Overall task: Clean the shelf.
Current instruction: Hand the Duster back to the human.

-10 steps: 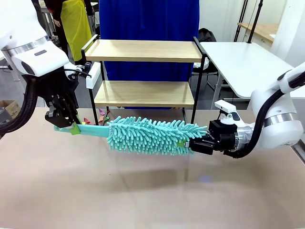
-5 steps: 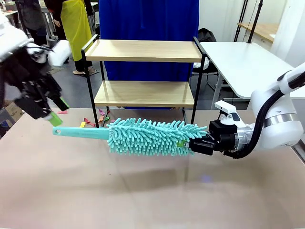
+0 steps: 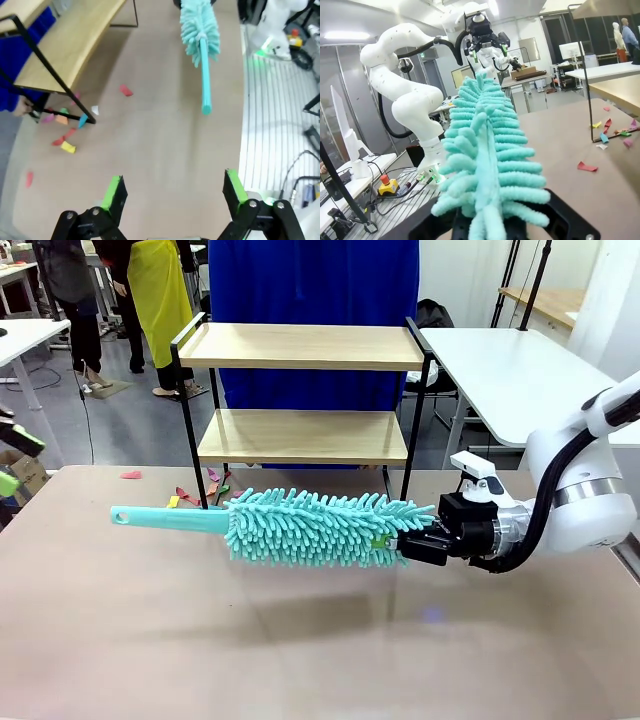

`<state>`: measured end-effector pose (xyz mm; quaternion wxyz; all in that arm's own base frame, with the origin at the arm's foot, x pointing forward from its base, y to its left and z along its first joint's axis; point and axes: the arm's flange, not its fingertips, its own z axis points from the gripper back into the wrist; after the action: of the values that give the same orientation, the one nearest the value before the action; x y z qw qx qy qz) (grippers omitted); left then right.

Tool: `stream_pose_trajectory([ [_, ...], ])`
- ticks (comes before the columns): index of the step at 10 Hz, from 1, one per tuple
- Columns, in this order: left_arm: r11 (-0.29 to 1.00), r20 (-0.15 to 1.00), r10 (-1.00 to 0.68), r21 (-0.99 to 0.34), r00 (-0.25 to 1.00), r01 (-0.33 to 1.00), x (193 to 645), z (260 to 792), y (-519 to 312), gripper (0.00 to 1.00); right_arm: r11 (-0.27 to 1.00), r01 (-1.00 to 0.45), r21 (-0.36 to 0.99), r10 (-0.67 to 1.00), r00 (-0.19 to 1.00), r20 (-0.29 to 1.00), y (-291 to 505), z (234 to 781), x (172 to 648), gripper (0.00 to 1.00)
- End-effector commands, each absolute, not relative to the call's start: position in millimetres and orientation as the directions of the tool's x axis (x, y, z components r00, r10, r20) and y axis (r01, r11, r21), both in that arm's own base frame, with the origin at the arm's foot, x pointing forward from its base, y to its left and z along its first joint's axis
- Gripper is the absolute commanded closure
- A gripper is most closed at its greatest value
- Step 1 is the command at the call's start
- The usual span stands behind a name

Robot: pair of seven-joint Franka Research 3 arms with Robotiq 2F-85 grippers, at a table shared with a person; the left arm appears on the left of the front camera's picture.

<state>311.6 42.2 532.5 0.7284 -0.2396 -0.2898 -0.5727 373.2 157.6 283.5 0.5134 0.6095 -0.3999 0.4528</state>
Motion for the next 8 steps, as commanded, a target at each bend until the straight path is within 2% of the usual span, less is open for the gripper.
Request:
stream_pose_trajectory([
  [1, 0.234, 0.729, -0.659, -0.035, 0.185, 0.972, 311.9, 526.2, 30.8, 0.0, -0.148, -0.955, 0.257, -0.031, 0.265, 0.964, 157.9, 286.3, 374.3, 1.0],
  [2, 0.229, 0.697, -0.695, -0.017, 0.176, 0.973, 311.6, 532.5, 42.2, 0.0, -0.153, -0.952, 0.264, -0.023, 0.27, 0.963, 157.6, 283.5, 373.2, 0.84],
  [4, 0.229, 0.697, -0.695, -0.017, 0.176, 0.973, 311.6, 532.5, 42.2, 0.0, -0.108, -0.977, 0.185, -0.007, 0.187, 0.982, 145.7, 342.8, 378.2, 0.84],
  [8, 0.229, 0.697, -0.695, -0.017, 0.176, 0.973, 311.6, 532.5, 42.2, 0.0, 0.078, -0.994, 0.073, 0.034, 0.075, 0.997, 117.4, 497.4, 377.0, 0.84],
])
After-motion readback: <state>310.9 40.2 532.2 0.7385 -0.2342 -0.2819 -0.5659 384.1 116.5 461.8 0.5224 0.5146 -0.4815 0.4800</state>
